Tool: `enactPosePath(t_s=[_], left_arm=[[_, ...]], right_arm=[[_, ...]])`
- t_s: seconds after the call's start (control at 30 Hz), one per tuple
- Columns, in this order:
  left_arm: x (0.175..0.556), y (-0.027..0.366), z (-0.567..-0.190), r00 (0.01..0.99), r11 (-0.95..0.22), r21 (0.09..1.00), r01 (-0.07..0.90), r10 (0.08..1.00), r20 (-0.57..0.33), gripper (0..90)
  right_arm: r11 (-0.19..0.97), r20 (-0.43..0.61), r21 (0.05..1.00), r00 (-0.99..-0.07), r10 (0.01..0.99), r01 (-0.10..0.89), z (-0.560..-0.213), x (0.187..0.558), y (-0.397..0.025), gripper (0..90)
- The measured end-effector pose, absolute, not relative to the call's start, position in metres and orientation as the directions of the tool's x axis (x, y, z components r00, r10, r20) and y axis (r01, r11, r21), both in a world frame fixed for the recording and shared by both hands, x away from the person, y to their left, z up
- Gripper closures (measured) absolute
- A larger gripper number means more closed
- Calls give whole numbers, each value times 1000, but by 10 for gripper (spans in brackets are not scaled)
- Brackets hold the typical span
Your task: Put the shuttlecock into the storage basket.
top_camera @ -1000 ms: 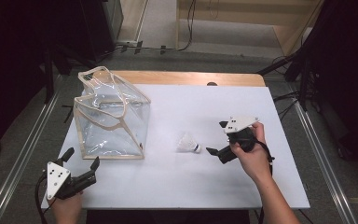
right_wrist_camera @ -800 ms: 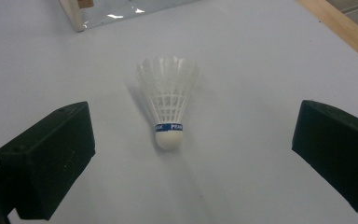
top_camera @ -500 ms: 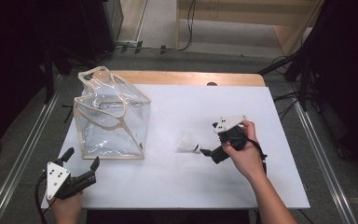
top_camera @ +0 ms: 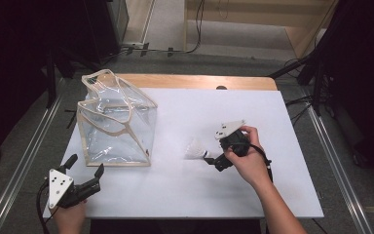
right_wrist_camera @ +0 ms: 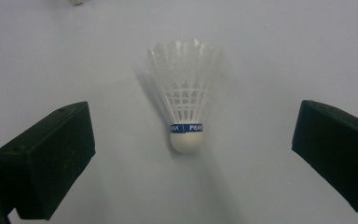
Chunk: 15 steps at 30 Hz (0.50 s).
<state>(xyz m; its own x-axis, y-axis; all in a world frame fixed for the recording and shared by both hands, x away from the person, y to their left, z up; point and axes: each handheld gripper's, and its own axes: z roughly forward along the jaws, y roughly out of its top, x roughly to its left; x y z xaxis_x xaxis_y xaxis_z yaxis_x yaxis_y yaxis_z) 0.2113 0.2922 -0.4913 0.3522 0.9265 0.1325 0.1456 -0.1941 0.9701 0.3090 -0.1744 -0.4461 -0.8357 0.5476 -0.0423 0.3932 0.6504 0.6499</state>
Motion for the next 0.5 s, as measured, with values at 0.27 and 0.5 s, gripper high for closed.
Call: enactPosePath(t_s=[0.27, 0.5], left_arm=[[211, 292, -491, 352, -193, 970, 146, 927, 131, 133], [211, 292, -491, 353, -194, 970, 145, 926, 133, 132]], right_arm=[[663, -26, 626, -839, 543, 410, -451, 312, -167, 0], [681, -19, 601, -845, 535, 418, -456, 315, -161, 0]])
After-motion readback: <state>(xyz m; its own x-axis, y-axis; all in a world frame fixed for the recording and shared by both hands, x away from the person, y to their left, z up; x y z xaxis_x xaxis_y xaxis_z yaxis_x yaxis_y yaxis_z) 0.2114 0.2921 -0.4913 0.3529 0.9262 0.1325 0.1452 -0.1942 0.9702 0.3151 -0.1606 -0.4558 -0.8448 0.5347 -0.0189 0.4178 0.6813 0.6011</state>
